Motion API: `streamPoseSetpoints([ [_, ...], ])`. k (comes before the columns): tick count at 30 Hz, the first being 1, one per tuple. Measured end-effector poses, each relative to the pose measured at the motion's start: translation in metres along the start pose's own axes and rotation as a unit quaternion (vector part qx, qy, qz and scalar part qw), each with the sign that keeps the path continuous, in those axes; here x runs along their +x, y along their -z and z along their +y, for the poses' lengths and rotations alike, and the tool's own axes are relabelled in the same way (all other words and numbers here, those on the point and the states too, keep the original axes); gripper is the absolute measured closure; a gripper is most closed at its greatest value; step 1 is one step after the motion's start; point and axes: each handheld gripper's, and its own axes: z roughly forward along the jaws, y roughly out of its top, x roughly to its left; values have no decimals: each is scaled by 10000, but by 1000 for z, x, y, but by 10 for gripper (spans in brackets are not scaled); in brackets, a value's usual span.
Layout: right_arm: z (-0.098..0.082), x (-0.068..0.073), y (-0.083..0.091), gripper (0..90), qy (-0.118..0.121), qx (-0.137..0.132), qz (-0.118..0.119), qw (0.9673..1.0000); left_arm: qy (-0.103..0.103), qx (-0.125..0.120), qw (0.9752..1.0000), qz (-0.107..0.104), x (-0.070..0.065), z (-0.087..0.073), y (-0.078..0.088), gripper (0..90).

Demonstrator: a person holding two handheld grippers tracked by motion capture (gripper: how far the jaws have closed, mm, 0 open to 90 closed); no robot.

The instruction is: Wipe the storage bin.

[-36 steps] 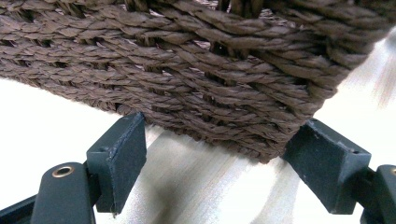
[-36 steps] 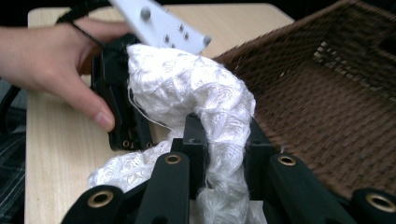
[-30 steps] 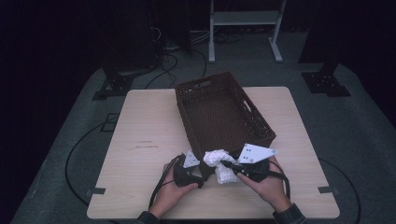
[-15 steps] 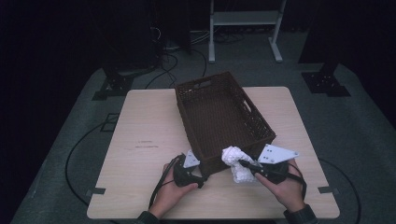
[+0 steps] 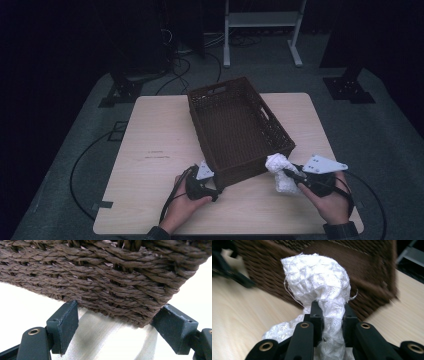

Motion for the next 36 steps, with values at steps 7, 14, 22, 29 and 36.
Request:
streamPoseSetpoints([
  [7,-26,-31,6,760,-314,398,-481,9976,-4,-3,10000,-6,0,0,0,210],
  [14,-48,-54,1,760,-654,698,-718,9928,-4,-3,10000,-6,0,0,0,209],
  [22,-65,-72,-14,759,-1032,1061,-877,9851,-3,-4,10000,-5,0,0,0,209],
  [29,-73,-74,-30,749,-1034,1462,-825,9804,0,-3,10000,-4,0,0,0,209],
  [36,-73,-74,-29,667,-1062,1436,-844,9803,-15,76,10000,0,1,1,1,208],
])
